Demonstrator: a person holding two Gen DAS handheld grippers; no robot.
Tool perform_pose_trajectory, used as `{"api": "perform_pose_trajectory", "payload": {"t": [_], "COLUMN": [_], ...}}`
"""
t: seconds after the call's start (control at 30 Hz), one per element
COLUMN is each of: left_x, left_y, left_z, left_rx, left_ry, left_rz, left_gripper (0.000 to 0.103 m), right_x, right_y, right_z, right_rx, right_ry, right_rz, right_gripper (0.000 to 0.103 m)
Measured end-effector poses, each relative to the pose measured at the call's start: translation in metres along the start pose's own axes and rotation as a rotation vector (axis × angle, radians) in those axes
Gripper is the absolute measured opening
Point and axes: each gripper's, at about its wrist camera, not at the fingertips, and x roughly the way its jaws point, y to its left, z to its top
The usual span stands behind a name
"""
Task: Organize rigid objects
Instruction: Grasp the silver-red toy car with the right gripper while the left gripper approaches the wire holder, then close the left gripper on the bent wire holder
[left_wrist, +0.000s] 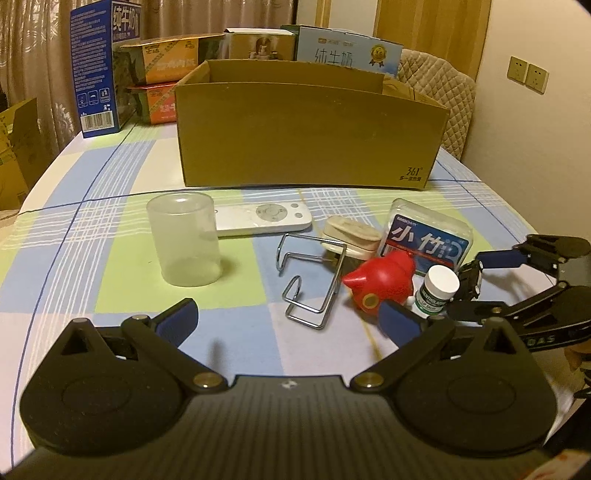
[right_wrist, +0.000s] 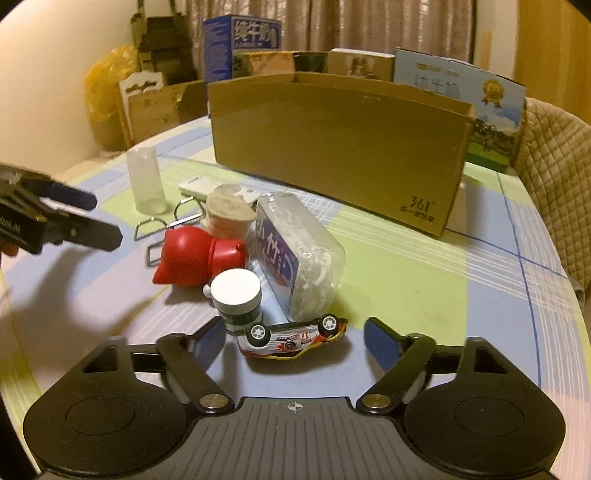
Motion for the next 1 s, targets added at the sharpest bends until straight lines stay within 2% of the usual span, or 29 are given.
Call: {"api": "perform_pose_trajectory", "payload": {"t": [0.2,0.4,0.57,0.63,0.7,0.97,1.0], "left_x": [0.003,0.005,0.011,0.014,0.018,0.036,0.038], "left_y": [-0.002,-0.006,-0.014,-0.017,-0.018,-0.023,-0.023], "left_z": [0.001,0.0,0.0,0.0,0.001,0.003,0.004], "left_rx": [0.004,0.026,0.081,0.112,0.13,0.178,0.179], "left_ry": [0.004,0.014,0.011,0.009,0.014,0.033,0.035], "left_rz": [-0.001,-0.003,0.007,0.019,0.026,0.029,0.028], "left_gripper": [0.102,0.102,0.101,0.088,0.087,0.06,0.052], "right_x": [0.007,0.002,-0.012,-0.017,-0.02,-0.024,-0.024], "right_y": [0.001,-0.002,-0.004,-0.005,-0.006,-0.009,-0.009], "right_z": [0.0,0.001,0.003,0.003,0.003,0.005,0.006], "right_rx": [-0.024,0.029,0.086,0.112,0.132,0.172,0.175], "right_ry": [0.007,0.01,0.002,-0.002,-0.005,-0.017,-0.018], "right_rz": [0.006,-0.01,-0.046,-0.054,-0.057,-0.068,-0.067], "right_gripper": [0.065,0.064,0.064,0.064,0.064,0.064,0.064]}}
